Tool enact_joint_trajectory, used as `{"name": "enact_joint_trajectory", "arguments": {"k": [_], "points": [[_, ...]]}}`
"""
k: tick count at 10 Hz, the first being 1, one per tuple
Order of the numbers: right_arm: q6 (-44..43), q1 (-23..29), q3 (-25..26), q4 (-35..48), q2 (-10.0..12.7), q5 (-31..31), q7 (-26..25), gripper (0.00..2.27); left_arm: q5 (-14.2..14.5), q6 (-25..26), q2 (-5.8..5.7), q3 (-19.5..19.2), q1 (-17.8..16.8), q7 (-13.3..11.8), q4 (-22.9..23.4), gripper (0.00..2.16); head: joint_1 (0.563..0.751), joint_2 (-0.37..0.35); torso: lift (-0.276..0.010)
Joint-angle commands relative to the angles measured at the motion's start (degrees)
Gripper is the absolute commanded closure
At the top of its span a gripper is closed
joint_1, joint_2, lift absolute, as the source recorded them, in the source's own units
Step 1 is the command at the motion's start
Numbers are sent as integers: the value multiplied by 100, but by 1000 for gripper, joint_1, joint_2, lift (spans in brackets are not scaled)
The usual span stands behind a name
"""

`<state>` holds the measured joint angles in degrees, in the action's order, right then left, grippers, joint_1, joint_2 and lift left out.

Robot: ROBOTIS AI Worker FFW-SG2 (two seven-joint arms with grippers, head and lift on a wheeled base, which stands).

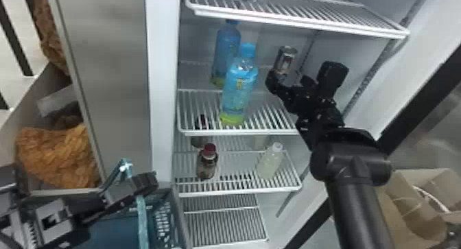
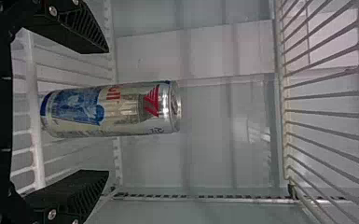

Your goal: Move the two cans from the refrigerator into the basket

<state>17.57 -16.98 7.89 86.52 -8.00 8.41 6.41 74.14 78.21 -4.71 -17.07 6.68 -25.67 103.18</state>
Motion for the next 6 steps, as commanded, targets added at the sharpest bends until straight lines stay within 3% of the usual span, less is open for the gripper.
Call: {"name": "enact_joint_trajectory", "arguments": {"k": [1,6], "points": [[0,-187,-12,-278,0,-41,-9,121,1,-3,-4,5,-7,0,-17,1197,665,-263,-35],[0,-792,-69,-981,9,-396,-114,121,35,-31,-12,73,-64,0,-102,1197,654,-264,-35]]}}
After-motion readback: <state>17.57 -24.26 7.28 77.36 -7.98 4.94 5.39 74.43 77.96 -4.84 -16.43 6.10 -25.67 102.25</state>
